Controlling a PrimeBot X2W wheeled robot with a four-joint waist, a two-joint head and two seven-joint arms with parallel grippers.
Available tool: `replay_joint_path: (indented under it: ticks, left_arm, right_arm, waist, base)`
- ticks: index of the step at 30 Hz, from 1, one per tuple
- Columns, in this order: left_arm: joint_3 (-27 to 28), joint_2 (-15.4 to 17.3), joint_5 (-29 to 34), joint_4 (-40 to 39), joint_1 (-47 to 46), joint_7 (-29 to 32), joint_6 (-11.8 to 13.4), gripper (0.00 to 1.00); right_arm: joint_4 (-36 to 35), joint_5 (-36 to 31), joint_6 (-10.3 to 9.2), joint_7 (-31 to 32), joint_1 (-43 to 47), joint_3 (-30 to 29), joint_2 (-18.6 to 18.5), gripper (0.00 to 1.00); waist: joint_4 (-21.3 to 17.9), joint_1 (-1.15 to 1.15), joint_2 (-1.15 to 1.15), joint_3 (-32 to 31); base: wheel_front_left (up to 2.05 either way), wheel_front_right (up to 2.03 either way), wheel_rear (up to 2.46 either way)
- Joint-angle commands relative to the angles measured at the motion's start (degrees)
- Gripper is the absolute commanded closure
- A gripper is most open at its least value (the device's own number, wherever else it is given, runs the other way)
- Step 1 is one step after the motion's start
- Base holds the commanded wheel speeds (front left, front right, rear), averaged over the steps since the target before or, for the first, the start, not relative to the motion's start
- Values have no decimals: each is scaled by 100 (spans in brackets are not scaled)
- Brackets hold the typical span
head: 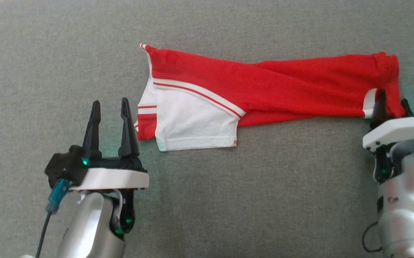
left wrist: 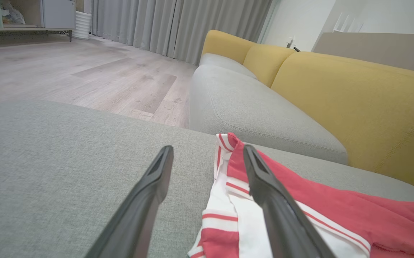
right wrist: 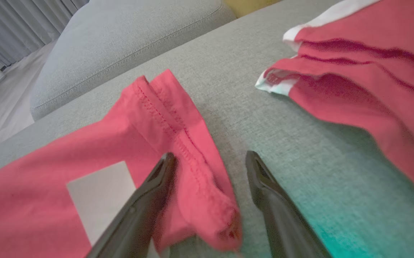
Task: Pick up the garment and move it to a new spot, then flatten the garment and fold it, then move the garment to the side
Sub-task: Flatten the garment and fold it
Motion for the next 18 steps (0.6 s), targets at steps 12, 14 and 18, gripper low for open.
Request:
replay_joint_path:
  ticks: [12,14,18]
  left_arm:
    - [245,23,63,-109,-283,-29,36,0]
    - [263,23,70,-111,-248,-29,32,0]
    - [364,23,104,-320,-170,-29,54,0]
  right_arm:
    - [992,-511,-4,-314,-685,95,-41,100]
    - [991,-557,-4,-428,-681,43,-101,100]
    - [844,-532,-4,-548,-631,-107,-362,100]
  waist:
    - [-26,-1,0,-26]
    - [-77,-1,0,-121]
    - [-184,-1,0,-283]
  base:
    - [0,0,0]
    - [0,0,0]
    - [0,0,0]
